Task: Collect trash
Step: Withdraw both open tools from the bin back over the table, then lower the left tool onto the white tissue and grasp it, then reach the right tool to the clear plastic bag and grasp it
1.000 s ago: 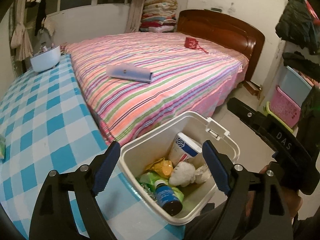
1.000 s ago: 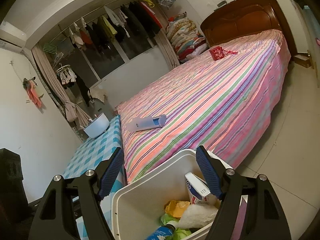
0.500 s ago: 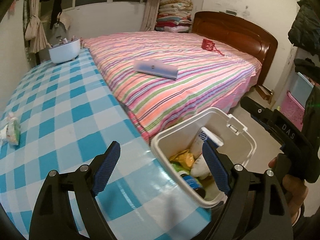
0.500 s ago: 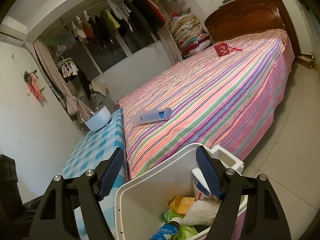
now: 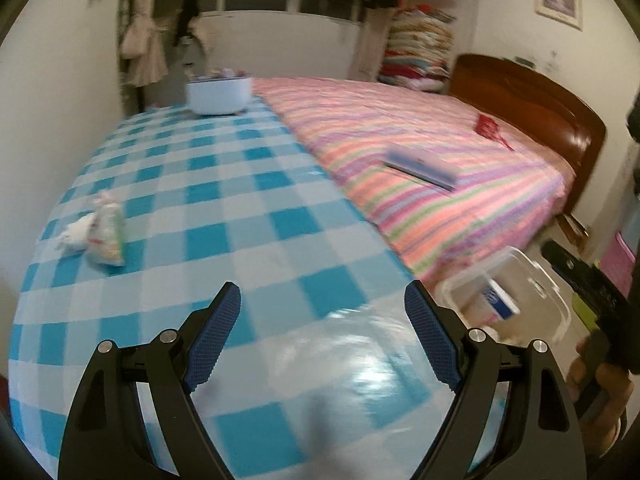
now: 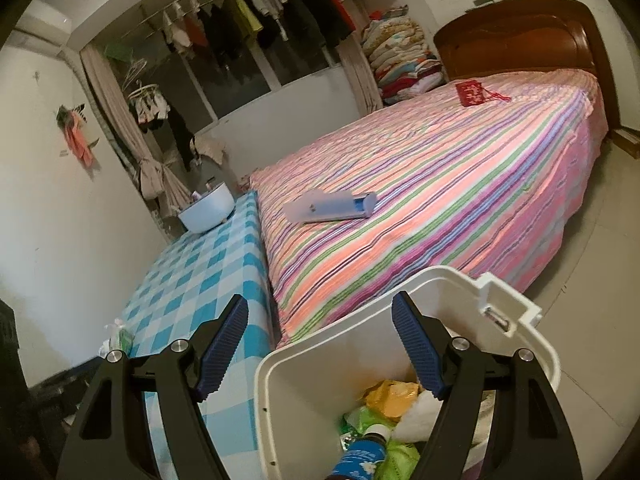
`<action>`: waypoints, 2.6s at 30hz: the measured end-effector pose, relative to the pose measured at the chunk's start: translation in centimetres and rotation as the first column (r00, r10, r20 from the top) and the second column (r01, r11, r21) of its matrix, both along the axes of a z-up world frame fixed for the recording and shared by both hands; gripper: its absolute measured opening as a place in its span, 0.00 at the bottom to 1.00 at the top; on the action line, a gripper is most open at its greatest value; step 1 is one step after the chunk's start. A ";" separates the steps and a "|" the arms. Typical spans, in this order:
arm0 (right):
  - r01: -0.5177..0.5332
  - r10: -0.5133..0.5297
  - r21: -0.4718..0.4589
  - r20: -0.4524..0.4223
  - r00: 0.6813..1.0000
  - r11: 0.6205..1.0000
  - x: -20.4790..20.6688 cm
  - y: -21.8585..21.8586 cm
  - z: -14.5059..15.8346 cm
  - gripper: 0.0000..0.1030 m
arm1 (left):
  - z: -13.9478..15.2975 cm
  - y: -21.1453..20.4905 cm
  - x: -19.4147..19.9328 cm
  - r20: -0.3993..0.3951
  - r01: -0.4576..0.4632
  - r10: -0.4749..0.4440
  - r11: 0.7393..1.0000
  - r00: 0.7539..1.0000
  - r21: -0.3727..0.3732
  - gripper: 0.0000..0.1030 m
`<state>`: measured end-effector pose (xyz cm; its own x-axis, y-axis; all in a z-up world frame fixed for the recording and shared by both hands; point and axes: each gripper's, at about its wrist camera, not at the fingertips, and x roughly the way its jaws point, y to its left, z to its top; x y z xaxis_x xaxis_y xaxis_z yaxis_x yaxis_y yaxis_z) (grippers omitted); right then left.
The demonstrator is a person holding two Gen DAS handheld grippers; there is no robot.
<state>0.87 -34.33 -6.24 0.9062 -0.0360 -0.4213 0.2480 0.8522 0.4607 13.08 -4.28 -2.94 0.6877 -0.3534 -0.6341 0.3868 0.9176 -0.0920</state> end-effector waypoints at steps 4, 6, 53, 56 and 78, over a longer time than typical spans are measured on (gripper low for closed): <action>-0.035 0.034 -0.019 -0.019 0.999 0.999 1.0 1.8 0.0 0.70 | 0.7 4.0 1.5 0.008 -0.082 0.082 0.996 0.997 -0.033 0.81; -0.053 0.052 -0.028 -0.025 0.998 0.998 1.6 2.7 0.1 0.70 | 1.0 5.9 2.3 0.010 -0.121 0.122 0.991 0.992 -0.048 0.81; -0.277 0.262 -0.078 -0.159 0.952 0.958 8.0 12.1 -2.1 0.70 | -7.6 25.1 22.0 -0.314 -0.540 0.495 0.838 0.810 -0.074 0.38; -0.289 0.275 -0.089 -0.148 0.950 0.953 8.0 12.5 -2.1 0.70 | -7.7 25.4 21.9 -0.308 -0.534 0.488 0.841 0.817 -0.086 0.27; -0.534 0.529 -0.041 -0.098 0.843 0.844 13.7 17.6 0.1 0.70 | -3.5 24.8 12.5 -0.190 -0.519 0.487 0.831 0.852 -0.199 0.18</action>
